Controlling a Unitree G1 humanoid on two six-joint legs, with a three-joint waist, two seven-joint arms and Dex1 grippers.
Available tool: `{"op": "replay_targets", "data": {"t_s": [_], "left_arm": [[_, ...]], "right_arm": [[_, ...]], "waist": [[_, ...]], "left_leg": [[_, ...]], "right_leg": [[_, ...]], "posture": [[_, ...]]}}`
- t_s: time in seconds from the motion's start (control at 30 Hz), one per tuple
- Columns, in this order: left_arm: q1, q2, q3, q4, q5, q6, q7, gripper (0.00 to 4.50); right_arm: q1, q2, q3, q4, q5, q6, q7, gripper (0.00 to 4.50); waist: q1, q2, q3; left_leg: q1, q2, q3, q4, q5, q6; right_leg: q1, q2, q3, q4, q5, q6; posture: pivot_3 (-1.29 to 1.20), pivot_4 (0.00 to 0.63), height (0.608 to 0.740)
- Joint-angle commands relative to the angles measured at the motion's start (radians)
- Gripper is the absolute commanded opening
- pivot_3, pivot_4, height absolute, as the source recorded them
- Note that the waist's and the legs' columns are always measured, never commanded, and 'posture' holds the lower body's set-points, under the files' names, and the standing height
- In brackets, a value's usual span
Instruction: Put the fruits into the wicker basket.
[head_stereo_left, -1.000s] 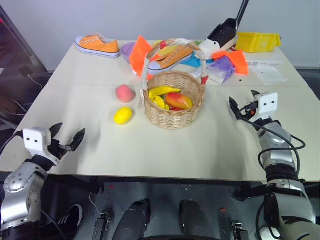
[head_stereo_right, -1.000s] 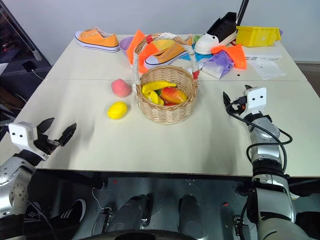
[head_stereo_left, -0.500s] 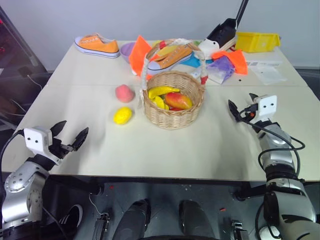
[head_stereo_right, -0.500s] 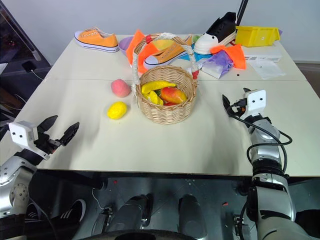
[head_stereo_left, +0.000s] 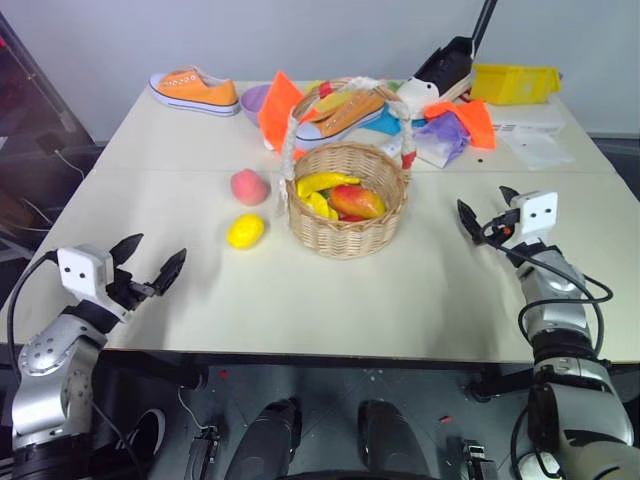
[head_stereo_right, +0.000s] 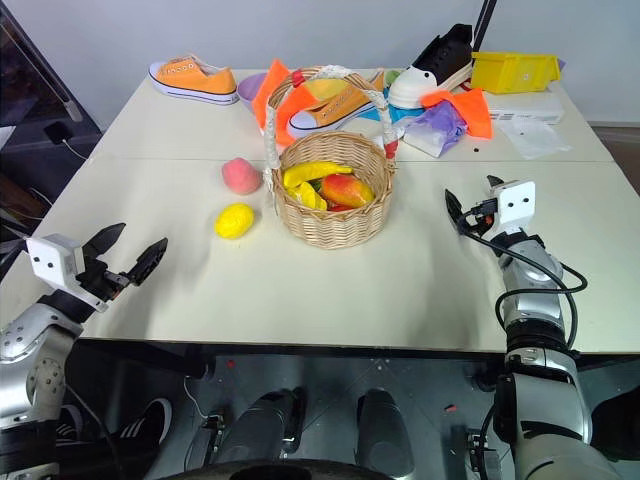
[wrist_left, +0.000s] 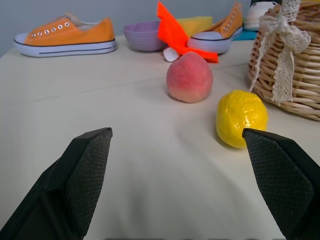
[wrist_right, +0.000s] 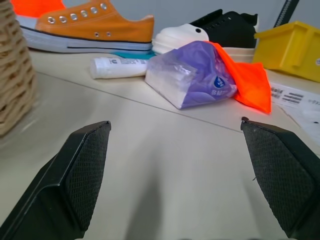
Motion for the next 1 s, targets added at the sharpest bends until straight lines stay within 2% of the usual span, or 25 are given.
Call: {"op": "replay_targets", "data": {"t_s": [0.03, 0.17, 0.27, 0.43, 0.73, 0.9, 1.0], "left_arm": [[-0.018, 0.005, 0.006, -0.081, -0.038, 0.051, 0.034, 4.50], [-0.023, -0.002, -0.006, -0.154, -0.062, 0.104, 0.061, 4.50], [-0.015, -0.012, -0.016, -0.169, -0.054, 0.108, 0.065, 4.50], [-0.054, -0.016, -0.052, -0.153, -0.025, 0.122, 0.089, 4.50], [-0.137, -0.032, -0.132, -0.192, -0.022, 0.255, 0.174, 4.50], [-0.226, -0.019, -0.196, -0.193, 0.019, 0.424, 0.273, 4.50], [-0.296, -0.001, -0.267, -0.194, 0.055, 0.536, 0.300, 4.50]], "right_arm": [[0.083, -0.032, -0.016, -0.223, 0.097, 0.029, 0.116, 4.35], [0.266, -0.071, -0.022, -0.554, 0.217, 0.170, 0.209, 4.35], [0.427, -0.089, -0.044, -0.796, 0.313, 0.269, 0.227, 4.35], [0.599, -0.145, -0.007, -1.004, 0.353, 0.372, 0.315, 4.35], [0.603, -0.223, 0.036, -1.125, 0.307, 0.440, 0.362, 4.35], [0.509, -0.287, 0.104, -1.132, 0.224, 0.459, 0.386, 4.35], [0.433, -0.302, 0.149, -1.149, 0.225, 0.503, 0.391, 4.35]], "waist": [[0.004, 0.000, 0.000], [0.007, 0.000, 0.000], [0.007, 0.000, 0.000], [0.005, 0.000, 0.000], [0.009, -0.001, 0.000], [0.011, -0.001, 0.000], [0.011, -0.002, 0.000]], "left_leg": [[0.000, 0.000, 0.000, 0.000, 0.000, 0.000], [0.000, 0.000, -0.001, 0.000, 0.000, 0.000], [-0.001, 0.000, -0.001, 0.000, 0.000, 0.000], [0.000, 0.000, 0.000, 0.001, 0.000, 0.000], [-0.001, 0.000, 0.000, 0.001, -0.001, 0.000], [-0.001, 0.000, 0.000, 0.002, -0.001, 0.000], [-0.001, 0.000, 0.000, 0.002, -0.001, 0.000]], "right_leg": [[0.000, 0.000, 0.000, 0.000, 0.000, 0.000], [0.000, 0.000, 0.000, 0.000, 0.000, 0.000], [0.000, -0.001, 0.000, 0.000, 0.000, 0.000], [0.001, -0.001, 0.000, 0.000, -0.002, -0.003], [0.001, -0.001, 0.000, -0.001, -0.002, -0.001], [0.001, -0.001, -0.001, -0.001, -0.002, -0.002], [0.001, -0.001, -0.001, -0.001, -0.001, 0.001]], "posture": [[0.00, 0.150, 0.740], [0.00, 0.150, 0.740], [0.00, 0.150, 0.740], [0.00, 0.150, 0.740], [0.00, 0.150, 0.740], [0.00, 0.150, 0.740], [0.00, 0.150, 0.740]]}}
